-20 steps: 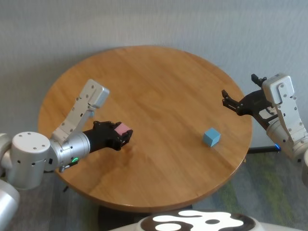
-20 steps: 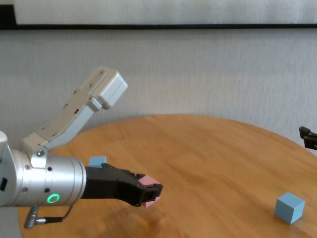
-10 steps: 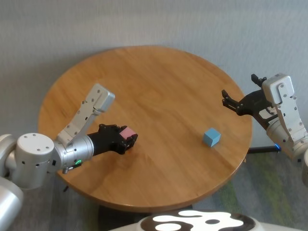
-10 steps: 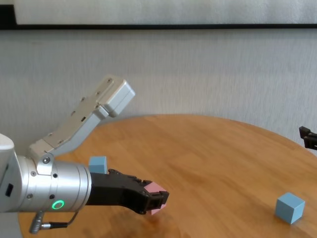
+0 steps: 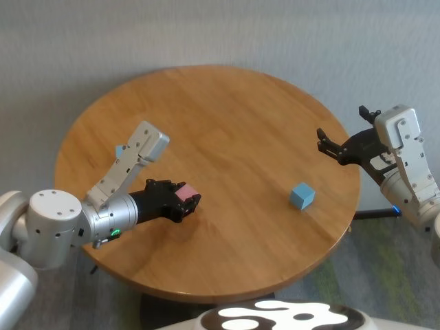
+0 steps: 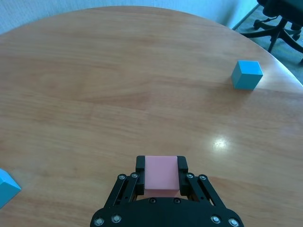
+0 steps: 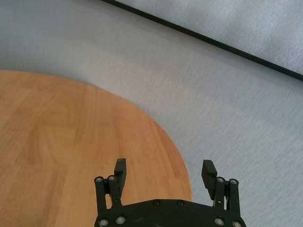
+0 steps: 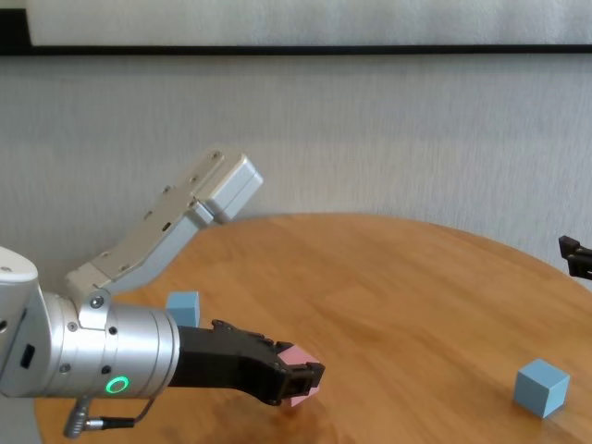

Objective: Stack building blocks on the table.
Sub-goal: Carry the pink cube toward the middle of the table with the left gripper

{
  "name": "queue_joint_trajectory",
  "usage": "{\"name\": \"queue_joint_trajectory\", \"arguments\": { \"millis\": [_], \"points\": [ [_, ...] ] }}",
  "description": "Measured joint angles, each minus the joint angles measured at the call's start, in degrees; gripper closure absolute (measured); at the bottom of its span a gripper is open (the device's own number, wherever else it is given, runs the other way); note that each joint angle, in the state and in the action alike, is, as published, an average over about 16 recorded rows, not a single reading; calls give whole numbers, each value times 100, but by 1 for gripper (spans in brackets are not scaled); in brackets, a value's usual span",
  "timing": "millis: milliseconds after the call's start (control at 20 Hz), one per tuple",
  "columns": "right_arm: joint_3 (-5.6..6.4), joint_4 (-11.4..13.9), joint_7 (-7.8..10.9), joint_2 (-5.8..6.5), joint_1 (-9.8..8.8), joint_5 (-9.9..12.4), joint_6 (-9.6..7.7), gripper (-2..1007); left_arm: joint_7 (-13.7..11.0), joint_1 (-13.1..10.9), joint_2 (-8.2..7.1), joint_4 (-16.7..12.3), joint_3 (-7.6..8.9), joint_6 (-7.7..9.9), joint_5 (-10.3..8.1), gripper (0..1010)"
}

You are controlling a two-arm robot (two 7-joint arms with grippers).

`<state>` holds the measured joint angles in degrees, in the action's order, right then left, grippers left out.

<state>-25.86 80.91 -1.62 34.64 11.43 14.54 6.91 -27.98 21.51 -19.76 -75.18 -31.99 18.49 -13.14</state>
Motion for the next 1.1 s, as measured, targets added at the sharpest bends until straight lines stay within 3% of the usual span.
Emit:
{"name": "queue_joint_trajectory", "arguments": {
  "millis": [650,1100],
  "points": [
    [0,0,0,0,0,0,0,0,-120,224,176,275,-178,-76,64,614],
    [0,0,0,0,0,0,0,0,-81,282,247,384,-206,-69,94,613]
  ]
}}
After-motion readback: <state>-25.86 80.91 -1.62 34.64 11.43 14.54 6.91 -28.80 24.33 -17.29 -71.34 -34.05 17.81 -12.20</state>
